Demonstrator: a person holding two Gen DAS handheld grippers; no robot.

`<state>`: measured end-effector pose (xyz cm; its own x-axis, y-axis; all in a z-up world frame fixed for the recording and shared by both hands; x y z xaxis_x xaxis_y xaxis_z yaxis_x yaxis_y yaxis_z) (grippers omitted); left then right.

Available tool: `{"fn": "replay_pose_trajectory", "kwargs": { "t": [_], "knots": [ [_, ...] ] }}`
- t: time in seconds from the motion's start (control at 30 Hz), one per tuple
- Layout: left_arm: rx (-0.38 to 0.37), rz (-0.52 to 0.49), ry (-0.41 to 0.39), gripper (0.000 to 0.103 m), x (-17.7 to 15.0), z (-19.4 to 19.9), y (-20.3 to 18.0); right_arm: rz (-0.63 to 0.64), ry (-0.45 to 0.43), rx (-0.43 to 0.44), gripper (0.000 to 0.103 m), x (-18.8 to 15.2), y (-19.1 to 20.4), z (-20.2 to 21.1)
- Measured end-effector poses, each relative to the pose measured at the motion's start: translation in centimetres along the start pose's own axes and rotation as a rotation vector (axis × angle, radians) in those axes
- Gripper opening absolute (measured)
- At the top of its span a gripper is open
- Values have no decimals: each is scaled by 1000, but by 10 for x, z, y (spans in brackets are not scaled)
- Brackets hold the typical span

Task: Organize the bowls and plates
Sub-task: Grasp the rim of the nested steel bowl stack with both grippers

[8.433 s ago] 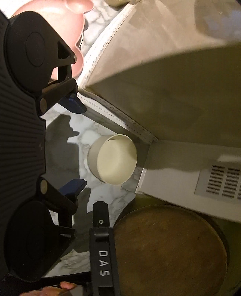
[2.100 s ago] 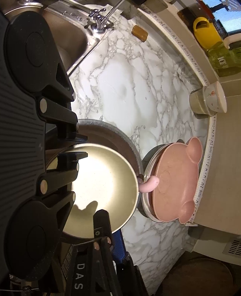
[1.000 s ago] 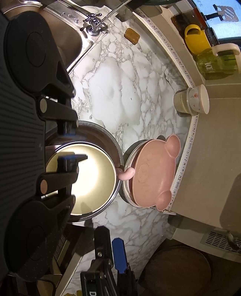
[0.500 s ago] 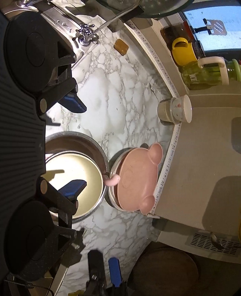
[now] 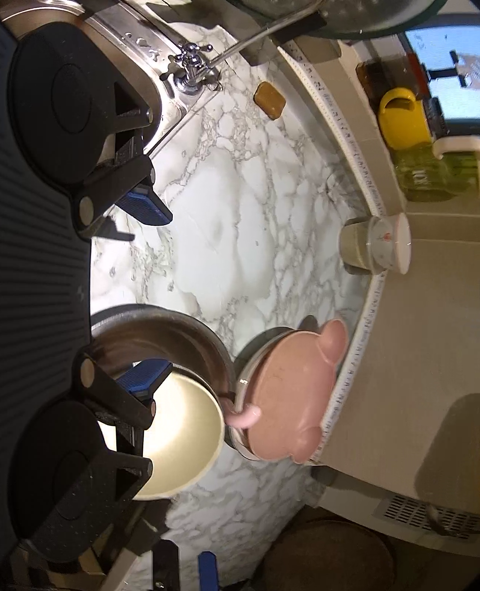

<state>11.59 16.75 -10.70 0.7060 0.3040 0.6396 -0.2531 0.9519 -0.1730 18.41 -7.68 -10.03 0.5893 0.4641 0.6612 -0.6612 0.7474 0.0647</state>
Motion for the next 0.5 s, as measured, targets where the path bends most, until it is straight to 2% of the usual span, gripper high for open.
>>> {"fn": "replay_pose_trajectory", "kwargs": {
  "t": [0.23,0.5],
  "knots": [
    [-30,-14,53,79,-5,-28,10,-52,56,7,92,-13,-11,-24],
    [-31,-12,93,79,-6,-49,17,-104,103,22,75,-23,-15,-45]
  ]
}}
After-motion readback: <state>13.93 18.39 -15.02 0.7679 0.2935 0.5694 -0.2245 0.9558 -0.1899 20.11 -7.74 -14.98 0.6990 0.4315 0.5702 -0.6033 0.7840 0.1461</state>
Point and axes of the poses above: each gripper's, at about its wrist camera, not at the fingertips, and z roughly against the way its jaws point, y to its left, x to its top, the point moved 9 cm from there along -z, roughly the way its jaws point, and after that the axes turned 9 degrees about z, right-handed, at the moved point
